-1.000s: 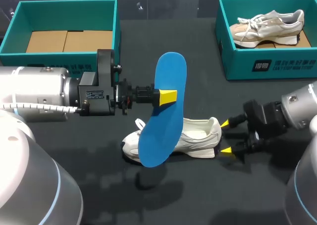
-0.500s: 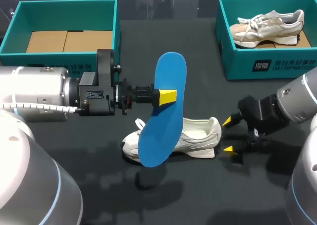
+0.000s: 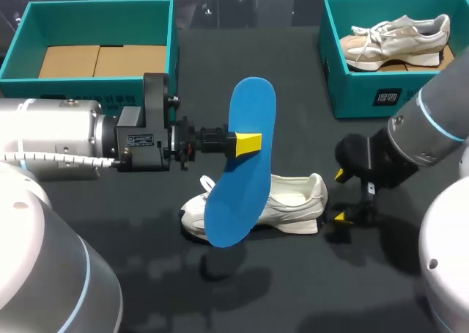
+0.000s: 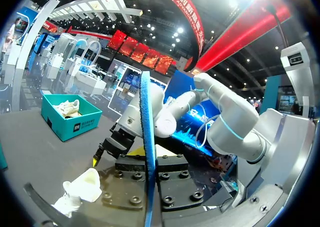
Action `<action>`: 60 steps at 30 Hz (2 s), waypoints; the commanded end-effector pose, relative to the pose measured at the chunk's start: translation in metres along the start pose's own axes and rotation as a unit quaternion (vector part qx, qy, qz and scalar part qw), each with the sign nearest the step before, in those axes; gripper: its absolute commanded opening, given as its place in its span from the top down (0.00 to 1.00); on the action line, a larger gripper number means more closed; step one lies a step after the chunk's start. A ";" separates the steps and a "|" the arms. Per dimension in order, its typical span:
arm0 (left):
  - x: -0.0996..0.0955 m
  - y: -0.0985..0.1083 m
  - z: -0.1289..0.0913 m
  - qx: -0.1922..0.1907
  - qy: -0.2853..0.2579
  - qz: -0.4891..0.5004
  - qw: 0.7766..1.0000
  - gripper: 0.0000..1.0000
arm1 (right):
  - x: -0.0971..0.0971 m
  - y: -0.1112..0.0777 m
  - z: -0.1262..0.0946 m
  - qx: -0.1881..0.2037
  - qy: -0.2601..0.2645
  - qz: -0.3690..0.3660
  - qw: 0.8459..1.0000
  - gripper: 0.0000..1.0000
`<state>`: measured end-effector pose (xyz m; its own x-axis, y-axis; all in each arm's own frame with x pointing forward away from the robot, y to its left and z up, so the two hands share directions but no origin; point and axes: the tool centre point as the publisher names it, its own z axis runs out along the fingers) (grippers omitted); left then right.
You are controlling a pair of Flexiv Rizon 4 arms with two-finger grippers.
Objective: Take the shoe out of the shoebox, open the shoe tongue, remove and reinsert the insole, then place the shoe into the shoebox
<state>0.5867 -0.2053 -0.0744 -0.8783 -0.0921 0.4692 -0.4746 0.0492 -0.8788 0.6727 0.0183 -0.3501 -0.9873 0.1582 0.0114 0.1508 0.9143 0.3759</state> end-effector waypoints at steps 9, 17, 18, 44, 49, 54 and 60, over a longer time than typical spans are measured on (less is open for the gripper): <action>0.002 0.003 0.000 0.003 -0.002 0.000 1.000 1.00 | -0.004 0.030 -0.012 0.155 -0.032 0.005 0.987 0.00; 0.002 0.003 0.000 0.003 -0.002 0.000 1.000 1.00 | -0.006 0.037 -0.003 0.196 -0.030 0.002 0.980 0.00; 0.002 0.003 0.000 0.003 -0.002 0.000 1.000 1.00 | -0.006 0.037 -0.002 0.194 -0.030 0.002 0.981 0.00; 0.002 0.003 0.000 0.003 -0.002 0.000 1.000 1.00 | -0.030 0.113 0.027 0.190 -0.042 -0.082 0.977 0.00; 0.002 0.003 0.000 0.003 -0.002 0.000 1.000 1.00 | -0.036 0.116 0.039 0.187 -0.042 -0.089 0.977 0.15; 0.002 0.003 0.000 0.003 -0.002 0.000 1.000 1.00 | -0.038 0.118 0.051 0.186 -0.037 -0.096 0.977 0.29; 0.002 0.003 0.000 0.003 -0.002 0.000 1.000 1.00 | -0.034 0.119 0.064 0.179 -0.022 -0.098 0.979 0.35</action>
<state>0.5866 -0.2053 -0.0745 -0.8784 -0.0923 0.4690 -0.4744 0.0489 -0.8789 0.7251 0.1389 -0.3534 -0.9965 -0.0225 -0.0801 -0.0245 0.9994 0.0236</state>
